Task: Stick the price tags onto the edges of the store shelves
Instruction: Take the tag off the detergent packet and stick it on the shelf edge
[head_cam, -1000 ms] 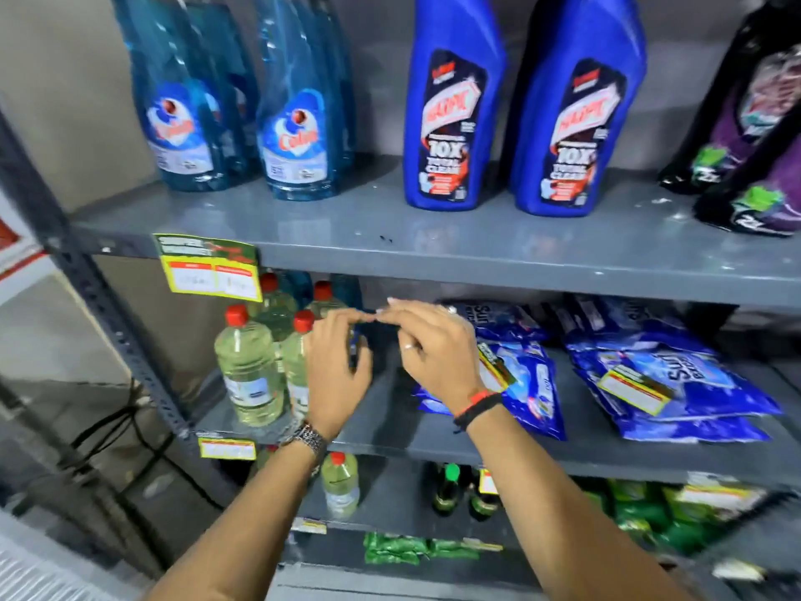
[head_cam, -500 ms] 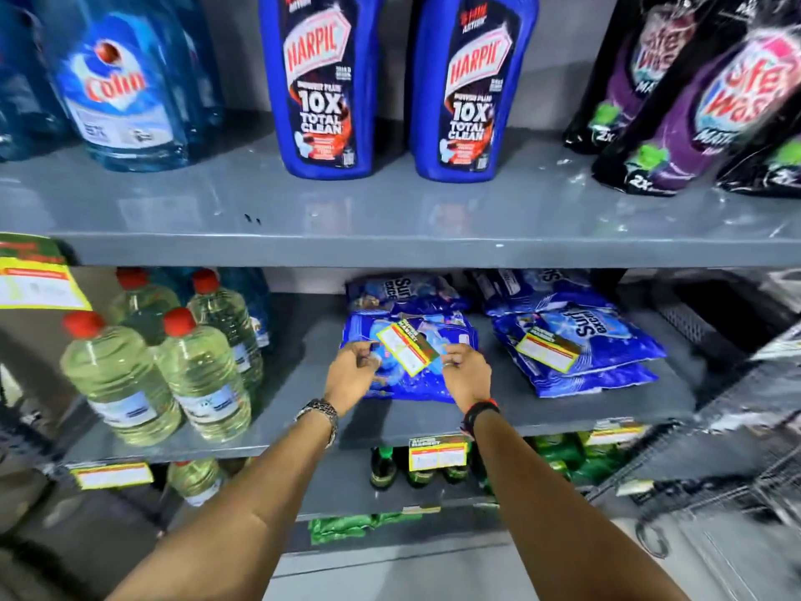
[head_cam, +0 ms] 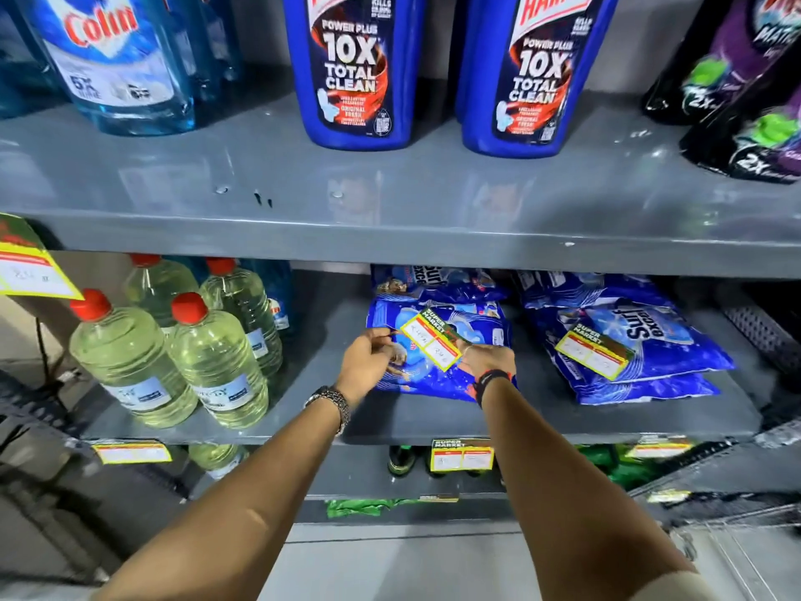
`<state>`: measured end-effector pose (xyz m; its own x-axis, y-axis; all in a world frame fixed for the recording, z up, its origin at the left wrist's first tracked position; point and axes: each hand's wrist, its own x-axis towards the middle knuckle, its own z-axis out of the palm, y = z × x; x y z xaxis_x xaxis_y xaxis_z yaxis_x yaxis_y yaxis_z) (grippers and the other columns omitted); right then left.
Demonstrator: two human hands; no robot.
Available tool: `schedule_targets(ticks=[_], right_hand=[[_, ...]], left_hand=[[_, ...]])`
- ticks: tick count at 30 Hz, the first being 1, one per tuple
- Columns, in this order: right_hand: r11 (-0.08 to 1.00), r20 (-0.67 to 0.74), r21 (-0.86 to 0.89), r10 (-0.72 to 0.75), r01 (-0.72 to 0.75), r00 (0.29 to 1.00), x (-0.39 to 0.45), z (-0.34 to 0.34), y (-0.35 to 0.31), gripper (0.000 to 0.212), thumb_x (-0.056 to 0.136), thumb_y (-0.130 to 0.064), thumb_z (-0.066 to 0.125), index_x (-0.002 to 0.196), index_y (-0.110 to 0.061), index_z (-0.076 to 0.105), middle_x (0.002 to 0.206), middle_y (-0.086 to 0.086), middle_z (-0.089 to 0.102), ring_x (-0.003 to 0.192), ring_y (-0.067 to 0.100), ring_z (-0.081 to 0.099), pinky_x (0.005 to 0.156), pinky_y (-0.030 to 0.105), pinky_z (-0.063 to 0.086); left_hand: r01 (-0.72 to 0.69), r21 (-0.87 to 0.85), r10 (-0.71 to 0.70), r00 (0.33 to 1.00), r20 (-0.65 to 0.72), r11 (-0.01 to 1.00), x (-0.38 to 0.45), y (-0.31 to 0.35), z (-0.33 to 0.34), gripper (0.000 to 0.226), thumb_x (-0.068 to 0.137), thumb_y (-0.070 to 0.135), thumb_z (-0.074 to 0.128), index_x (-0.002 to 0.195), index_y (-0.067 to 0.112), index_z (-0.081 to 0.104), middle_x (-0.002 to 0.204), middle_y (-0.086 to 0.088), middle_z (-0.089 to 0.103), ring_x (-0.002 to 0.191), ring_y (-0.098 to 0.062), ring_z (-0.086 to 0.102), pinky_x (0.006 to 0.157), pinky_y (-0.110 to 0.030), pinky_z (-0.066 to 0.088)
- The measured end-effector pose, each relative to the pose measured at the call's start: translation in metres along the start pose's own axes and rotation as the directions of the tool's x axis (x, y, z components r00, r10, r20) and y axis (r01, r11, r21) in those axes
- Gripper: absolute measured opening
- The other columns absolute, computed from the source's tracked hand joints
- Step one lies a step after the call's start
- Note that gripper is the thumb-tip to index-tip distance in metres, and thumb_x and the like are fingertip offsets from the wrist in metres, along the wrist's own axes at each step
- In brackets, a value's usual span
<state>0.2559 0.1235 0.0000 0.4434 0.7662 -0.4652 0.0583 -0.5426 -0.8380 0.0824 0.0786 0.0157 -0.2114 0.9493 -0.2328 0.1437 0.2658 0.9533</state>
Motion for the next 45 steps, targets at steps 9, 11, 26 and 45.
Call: schedule_targets(ticks=[9, 11, 26, 45], right_hand=[[0.959, 0.193, 0.181, -0.253, 0.219, 0.948, -0.015, -0.016, -0.029, 0.014, 0.082, 0.007, 0.062, 0.095, 0.010, 0.064, 0.091, 0.020, 0.068, 0.059, 0.011, 0.069, 0.066, 0.027, 0.061], [0.940, 0.251, 0.165, -0.332, 0.298, 0.909, -0.022, -0.023, -0.040, 0.015, 0.082, 0.014, 0.054, 0.092, 0.007, 0.064, 0.082, 0.015, 0.067, 0.055, 0.011, 0.067, 0.063, 0.027, 0.060], [0.823, 0.428, 0.155, -0.555, 0.547, 0.713, -0.108, -0.069, -0.086, 0.013, 0.079, -0.001, 0.069, 0.089, 0.007, 0.066, 0.075, 0.010, 0.066, 0.063, 0.010, 0.062, 0.057, 0.013, 0.057], [0.508, 0.221, -0.031, -0.837, 0.861, 0.502, -0.197, -0.122, -0.139, 0.013, 0.071, -0.024, 0.080, 0.065, -0.021, 0.069, 0.047, -0.012, 0.058, 0.053, 0.010, 0.052, 0.059, 0.030, 0.052]], left_hand=[[-0.035, -0.089, 0.035, 0.999, 0.001, 0.995, 0.004, 0.031, -0.023, 0.025, 0.096, 0.008, 0.049, 0.115, -0.002, 0.061, 0.111, -0.012, 0.065, 0.096, -0.018, 0.061, 0.091, -0.029, 0.052], [-0.041, -0.199, 0.048, 0.998, 0.030, 0.979, -0.001, 0.042, -0.025, 0.029, 0.096, 0.011, 0.050, 0.118, -0.005, 0.059, 0.106, -0.013, 0.066, 0.082, -0.010, 0.066, 0.073, -0.013, 0.055], [-0.271, -0.425, 0.287, 0.958, -0.026, 0.864, -0.064, 0.082, -0.044, 0.021, 0.084, 0.012, 0.067, 0.104, 0.007, 0.071, 0.079, 0.006, 0.078, 0.069, 0.000, 0.071, 0.059, -0.012, 0.054], [-0.677, -0.106, 0.636, 0.725, -0.265, 0.728, -0.130, 0.163, -0.071, 0.010, 0.071, 0.025, 0.082, 0.072, 0.029, 0.073, 0.065, 0.020, 0.074, 0.066, -0.001, 0.072, 0.055, -0.008, 0.051]])
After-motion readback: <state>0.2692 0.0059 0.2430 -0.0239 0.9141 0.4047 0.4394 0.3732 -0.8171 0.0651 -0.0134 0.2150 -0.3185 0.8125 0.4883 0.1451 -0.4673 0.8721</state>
